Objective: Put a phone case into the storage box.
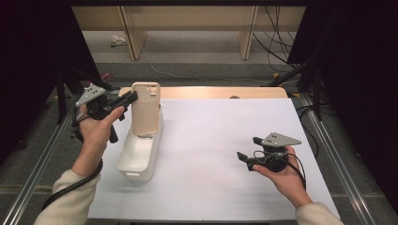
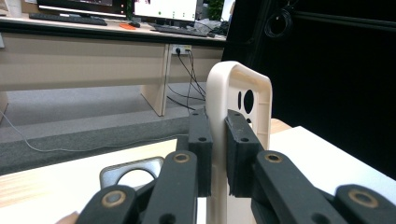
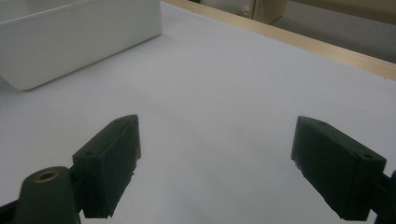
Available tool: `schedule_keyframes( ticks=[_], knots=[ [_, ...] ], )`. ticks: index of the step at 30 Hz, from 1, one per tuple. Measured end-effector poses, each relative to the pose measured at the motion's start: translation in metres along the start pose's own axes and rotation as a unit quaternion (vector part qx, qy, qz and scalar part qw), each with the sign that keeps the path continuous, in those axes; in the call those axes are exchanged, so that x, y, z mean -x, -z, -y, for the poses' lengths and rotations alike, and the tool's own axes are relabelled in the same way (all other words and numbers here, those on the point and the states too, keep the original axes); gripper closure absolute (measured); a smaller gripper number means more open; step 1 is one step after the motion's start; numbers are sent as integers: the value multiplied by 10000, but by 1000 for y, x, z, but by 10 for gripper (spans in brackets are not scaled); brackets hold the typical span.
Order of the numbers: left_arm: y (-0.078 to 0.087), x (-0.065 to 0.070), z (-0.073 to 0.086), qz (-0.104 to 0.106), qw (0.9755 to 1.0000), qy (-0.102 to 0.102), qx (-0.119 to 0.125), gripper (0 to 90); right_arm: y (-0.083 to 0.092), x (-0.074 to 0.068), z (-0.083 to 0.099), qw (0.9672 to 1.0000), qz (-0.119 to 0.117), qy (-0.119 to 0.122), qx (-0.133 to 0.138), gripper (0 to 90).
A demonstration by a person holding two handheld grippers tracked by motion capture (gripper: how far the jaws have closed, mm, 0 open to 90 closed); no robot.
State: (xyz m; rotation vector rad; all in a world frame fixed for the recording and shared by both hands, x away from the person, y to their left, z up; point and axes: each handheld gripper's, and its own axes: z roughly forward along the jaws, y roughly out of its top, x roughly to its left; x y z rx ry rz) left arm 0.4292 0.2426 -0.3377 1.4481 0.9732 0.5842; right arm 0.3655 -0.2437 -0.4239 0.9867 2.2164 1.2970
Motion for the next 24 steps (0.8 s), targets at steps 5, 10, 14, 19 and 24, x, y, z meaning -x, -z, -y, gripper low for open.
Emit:
schedule_keyframes(
  ticks=[5, 10, 14, 19, 24],
  knots=[
    [-2, -7, 4, -2, 9999, -134, 43, 821, 0, 0, 0, 10000, -7, 0, -6, 165],
    [-4, -15, 8, -42, 9998, -188, 14, 821, 0, 0, 0, 10000, -11, 1, -8, 165],
    [-7, -21, 13, -40, 9997, -230, 1, 821, -1, 0, 0, 10000, -9, 7, -14, 165],
    [-11, -26, 20, -37, 9997, -237, -21, 820, -1, 0, 0, 10000, -16, 17, -35, 165],
    [-15, -32, 27, -77, 9997, -234, -94, 820, -1, 0, 1, 10000, -19, 8, -28, 165]
  ],
)
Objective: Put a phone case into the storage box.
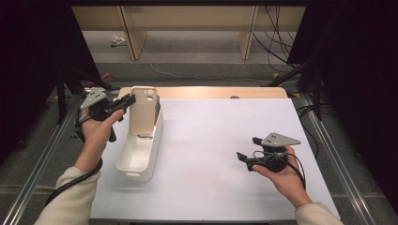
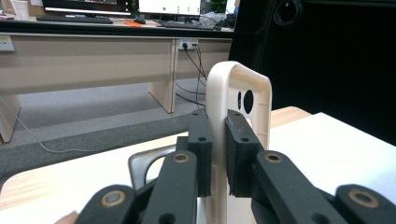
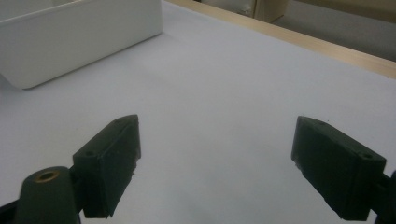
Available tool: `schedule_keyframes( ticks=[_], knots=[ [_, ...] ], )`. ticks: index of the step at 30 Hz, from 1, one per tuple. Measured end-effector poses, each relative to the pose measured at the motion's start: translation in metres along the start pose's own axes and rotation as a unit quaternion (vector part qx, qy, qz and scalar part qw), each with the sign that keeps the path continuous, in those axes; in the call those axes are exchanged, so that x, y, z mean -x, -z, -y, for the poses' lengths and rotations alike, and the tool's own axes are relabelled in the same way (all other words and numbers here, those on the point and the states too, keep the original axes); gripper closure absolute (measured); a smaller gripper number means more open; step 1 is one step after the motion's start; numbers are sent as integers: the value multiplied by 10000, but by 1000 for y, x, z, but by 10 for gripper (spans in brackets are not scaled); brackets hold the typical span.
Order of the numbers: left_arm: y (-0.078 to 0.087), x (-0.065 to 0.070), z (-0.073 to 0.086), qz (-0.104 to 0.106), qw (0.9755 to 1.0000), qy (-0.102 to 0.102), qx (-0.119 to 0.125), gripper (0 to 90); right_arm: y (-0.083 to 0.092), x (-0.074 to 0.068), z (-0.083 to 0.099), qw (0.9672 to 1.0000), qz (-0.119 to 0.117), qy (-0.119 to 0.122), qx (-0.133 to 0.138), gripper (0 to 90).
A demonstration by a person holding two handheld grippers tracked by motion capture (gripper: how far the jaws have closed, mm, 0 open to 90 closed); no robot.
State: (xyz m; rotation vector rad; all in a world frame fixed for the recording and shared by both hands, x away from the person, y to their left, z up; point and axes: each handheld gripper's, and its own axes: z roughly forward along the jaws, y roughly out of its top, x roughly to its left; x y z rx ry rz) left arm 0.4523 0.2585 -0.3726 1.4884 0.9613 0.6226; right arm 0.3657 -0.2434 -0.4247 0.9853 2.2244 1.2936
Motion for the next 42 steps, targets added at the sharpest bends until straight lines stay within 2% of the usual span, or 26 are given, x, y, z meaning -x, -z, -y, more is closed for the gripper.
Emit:
schedule_keyframes(
  ticks=[16, 22, 30, 35, 42],
  knots=[
    [-14, -8, 18, -58, 9997, 98, -199, 820, -1, 0, 0, 10000, -19, -8, 1, 166],
    [-18, -9, 21, -57, 9995, 55, -297, 819, -1, 0, 0, 10000, -25, -5, 6, 165],
    [-20, -16, 30, -95, 9990, 117, -414, 820, -1, 0, 0, 10000, -37, -6, -19, 165],
    [-24, -15, 35, -53, 9986, 48, -532, 819, -1, 0, 0, 10000, -30, -10, -6, 166],
    [-25, -17, 39, -64, 9982, 77, -591, 818, -1, 0, 1, 10000, -35, -6, -18, 166]
  ],
)
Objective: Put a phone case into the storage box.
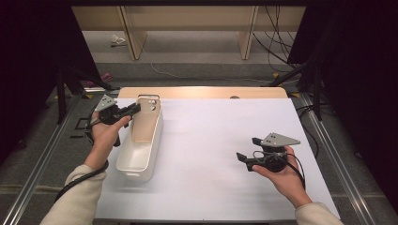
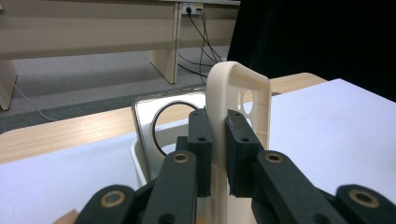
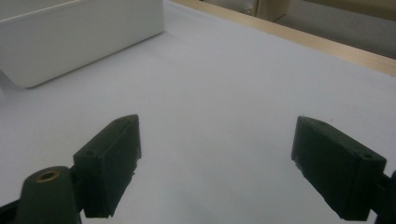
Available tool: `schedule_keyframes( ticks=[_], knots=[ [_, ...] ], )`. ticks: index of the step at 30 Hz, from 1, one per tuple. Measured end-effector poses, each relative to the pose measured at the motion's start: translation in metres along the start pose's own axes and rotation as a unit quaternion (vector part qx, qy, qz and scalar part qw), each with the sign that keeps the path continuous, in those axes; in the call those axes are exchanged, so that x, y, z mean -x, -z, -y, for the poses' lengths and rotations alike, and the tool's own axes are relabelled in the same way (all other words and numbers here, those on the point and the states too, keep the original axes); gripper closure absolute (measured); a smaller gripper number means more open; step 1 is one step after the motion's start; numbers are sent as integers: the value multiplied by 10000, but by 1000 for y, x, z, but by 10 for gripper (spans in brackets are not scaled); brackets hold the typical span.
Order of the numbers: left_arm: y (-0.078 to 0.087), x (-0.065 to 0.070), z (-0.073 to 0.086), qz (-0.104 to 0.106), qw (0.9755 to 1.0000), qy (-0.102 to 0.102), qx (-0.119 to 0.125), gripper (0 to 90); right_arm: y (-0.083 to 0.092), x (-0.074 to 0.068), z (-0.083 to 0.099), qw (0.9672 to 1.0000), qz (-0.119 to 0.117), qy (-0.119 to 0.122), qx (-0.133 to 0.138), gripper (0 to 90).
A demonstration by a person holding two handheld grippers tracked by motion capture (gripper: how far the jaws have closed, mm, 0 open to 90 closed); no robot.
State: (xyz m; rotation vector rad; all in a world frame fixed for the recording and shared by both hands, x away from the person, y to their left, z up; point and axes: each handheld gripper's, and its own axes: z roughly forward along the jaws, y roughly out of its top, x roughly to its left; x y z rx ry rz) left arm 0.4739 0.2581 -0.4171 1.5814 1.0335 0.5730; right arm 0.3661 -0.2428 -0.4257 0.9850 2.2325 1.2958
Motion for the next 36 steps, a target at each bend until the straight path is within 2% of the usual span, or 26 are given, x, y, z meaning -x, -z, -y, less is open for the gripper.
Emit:
schedule_keyframes(
  ticks=[14, 36],
  knots=[
    [-4, -4, 4, -21, 10000, 38, -52, 816, 0, 0, 0, 10000, 0, -5, -4, 166],
    [-14, -9, 6, -129, 9997, -36, -213, 800, -1, 0, 0, 10000, -1, -1, -5, 166]
  ],
)
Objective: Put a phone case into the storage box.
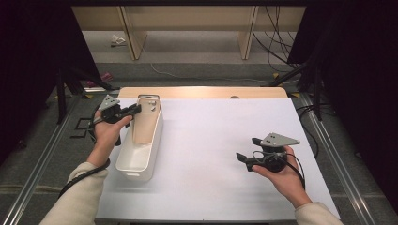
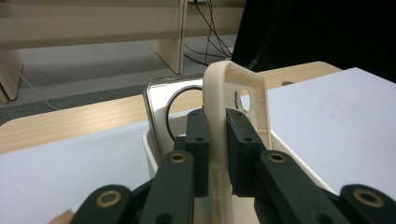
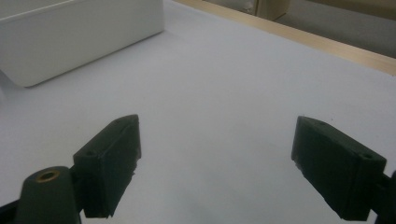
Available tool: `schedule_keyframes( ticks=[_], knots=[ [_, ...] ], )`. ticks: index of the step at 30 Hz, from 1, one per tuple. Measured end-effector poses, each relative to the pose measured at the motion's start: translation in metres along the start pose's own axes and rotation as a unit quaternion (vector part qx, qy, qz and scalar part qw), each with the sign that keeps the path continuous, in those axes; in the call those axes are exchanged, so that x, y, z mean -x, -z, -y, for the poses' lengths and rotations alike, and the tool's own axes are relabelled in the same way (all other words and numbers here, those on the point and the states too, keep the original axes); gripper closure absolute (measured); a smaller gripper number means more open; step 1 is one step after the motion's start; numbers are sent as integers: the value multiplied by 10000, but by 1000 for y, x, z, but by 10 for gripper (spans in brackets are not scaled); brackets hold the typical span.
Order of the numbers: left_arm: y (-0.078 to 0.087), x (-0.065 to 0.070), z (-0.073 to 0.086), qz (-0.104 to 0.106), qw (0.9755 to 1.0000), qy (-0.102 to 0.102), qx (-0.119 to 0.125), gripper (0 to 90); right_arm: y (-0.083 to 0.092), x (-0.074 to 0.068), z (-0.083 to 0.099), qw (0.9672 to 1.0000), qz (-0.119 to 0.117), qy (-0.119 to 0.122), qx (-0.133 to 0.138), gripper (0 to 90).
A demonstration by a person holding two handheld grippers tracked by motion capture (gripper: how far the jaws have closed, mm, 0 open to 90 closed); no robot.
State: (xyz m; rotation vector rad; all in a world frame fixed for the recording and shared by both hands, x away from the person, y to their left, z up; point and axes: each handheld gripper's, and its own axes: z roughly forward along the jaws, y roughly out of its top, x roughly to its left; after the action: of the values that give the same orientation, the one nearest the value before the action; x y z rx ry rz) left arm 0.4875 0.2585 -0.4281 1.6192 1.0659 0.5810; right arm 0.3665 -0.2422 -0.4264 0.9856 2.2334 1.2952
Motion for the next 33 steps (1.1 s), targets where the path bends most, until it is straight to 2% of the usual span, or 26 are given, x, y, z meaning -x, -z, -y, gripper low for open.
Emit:
schedule_keyframes(
  ticks=[11, 33],
  knots=[
    [-4, -1, -1, -103, 9998, -112, -121, 787, 0, 0, 0, 10000, 1, 6, -1, 166],
    [-11, -3, -1, -230, 9993, -197, -239, 770, 1, 0, 0, 10000, 5, 14, 5, 164]
  ],
)
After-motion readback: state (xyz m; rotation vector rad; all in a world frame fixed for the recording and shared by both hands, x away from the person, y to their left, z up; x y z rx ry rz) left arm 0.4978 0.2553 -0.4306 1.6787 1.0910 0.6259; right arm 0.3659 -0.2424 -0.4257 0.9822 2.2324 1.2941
